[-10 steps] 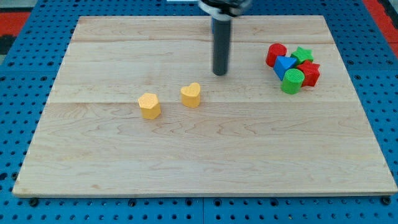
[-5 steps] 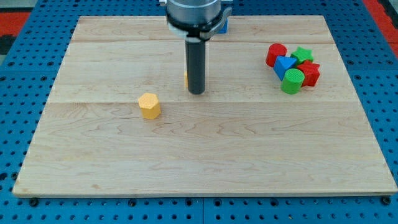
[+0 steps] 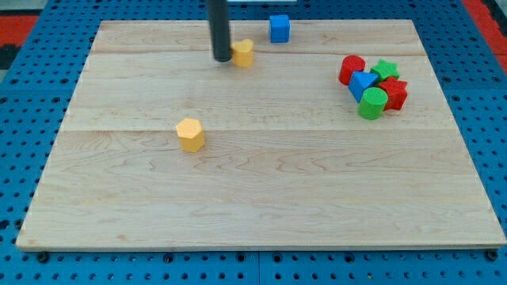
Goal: Push yellow heart to top center
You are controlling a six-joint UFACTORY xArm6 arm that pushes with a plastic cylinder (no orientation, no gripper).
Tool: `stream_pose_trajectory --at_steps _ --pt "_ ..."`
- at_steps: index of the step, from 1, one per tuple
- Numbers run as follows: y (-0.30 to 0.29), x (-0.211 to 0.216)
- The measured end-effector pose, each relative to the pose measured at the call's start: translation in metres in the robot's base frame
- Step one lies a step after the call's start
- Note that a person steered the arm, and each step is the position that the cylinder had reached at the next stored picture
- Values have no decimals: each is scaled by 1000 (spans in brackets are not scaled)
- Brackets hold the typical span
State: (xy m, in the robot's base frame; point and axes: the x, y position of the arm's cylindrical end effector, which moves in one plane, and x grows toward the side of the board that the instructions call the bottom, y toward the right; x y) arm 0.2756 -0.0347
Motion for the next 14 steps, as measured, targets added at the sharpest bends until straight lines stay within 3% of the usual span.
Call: stream_pose_trajectory --at_steps 1,2,3,5,8,10,11,14 --pt "11 -3" --pt "11 45" --pt "47 64" --pt "51 12" --pt "0 -14" --pt "34 25" --pt "60 13" --pt "-10 -14"
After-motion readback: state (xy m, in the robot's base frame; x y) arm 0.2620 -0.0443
